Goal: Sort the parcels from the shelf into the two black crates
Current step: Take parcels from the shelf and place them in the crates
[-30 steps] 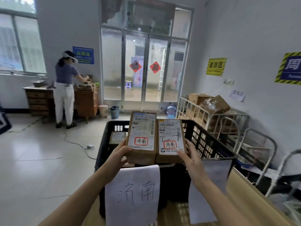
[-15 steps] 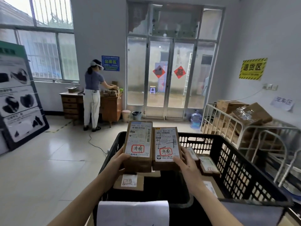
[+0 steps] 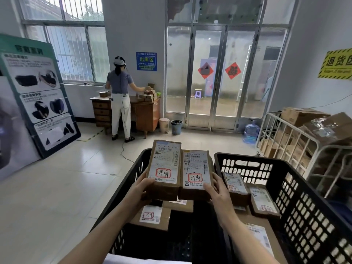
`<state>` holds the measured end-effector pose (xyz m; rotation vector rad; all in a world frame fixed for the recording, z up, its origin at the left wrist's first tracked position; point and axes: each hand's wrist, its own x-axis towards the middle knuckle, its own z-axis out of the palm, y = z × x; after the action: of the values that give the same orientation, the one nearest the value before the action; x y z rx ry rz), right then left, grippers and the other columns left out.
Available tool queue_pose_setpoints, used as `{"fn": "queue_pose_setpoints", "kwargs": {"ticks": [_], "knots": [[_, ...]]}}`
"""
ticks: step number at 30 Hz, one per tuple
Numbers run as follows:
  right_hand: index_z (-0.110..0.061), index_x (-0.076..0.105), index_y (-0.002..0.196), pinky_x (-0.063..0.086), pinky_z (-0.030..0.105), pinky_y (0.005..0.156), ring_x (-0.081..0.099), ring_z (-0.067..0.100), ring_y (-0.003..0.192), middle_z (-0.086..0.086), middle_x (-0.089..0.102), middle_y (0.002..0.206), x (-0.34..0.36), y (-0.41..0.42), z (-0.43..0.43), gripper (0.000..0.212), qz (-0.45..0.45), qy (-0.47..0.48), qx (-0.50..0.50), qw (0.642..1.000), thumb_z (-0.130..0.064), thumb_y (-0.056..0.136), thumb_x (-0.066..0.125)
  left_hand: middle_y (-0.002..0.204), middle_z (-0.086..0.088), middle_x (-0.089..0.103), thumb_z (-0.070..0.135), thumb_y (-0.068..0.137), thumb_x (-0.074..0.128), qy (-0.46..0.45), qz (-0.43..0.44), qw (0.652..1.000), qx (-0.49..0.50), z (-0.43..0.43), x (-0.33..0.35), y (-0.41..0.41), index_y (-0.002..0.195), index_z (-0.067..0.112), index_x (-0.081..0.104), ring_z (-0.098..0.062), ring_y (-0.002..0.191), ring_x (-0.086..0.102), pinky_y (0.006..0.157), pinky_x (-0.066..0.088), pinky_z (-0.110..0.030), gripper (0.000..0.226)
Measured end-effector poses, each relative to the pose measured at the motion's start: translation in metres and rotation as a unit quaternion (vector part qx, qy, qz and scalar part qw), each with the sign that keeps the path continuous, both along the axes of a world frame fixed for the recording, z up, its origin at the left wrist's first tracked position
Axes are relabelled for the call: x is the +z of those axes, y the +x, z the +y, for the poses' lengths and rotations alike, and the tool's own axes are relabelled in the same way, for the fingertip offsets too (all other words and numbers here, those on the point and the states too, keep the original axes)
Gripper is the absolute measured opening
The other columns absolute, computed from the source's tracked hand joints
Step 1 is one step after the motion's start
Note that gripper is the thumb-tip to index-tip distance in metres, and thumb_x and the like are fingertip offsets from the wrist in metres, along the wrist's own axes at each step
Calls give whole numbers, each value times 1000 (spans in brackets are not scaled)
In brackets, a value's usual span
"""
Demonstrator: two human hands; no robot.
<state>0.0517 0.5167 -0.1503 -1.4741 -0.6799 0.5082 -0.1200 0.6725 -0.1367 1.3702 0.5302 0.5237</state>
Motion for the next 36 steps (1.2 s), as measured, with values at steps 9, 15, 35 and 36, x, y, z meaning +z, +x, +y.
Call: {"fn": "queue_pose_setpoints", "kwargs": {"ticks": [9, 15, 35, 36], "knots": [[-31, 46, 117, 49, 41, 96, 56, 23, 114, -1, 60, 114, -5, 16, 42, 39, 51, 62, -26, 996, -14, 85, 62, 121, -8, 60, 50, 48, 68, -24, 6, 999, 22, 31, -4, 13, 137, 32, 41, -28, 109, 57, 74, 50, -31, 95], [-14, 42, 134, 49, 43, 95, 57, 26, 111, 7, 60, 115, -9, 15, 84, 53, 106, 76, -70, 989, -10, 84, 62, 115, -6, 60, 39, 61, 65, -52, -4, 998, 38, 55, -5, 16, 128, 31, 47, -27, 106, 57, 71, 51, -32, 70], [-3, 48, 131, 49, 32, 76, 58, 26, 99, 16, 60, 117, -107, 50, 172, 45, 171, -90, -129, 973, -13, 89, 56, 106, -9, 65, 24, 88, 52, -105, 43, 990, 87, 84, -41, 18, 119, 19, 55, -21, 92, 63, 60, 56, -28, 32], [-3, 47, 132, 49, 31, 72, 58, 25, 98, 15, 60, 116, -109, 51, 173, 45, 172, -94, -125, 973, -13, 89, 55, 106, -8, 65, 24, 88, 52, -105, 44, 990, 89, 85, -41, 18, 119, 20, 55, -20, 93, 63, 60, 56, -27, 31]]}}
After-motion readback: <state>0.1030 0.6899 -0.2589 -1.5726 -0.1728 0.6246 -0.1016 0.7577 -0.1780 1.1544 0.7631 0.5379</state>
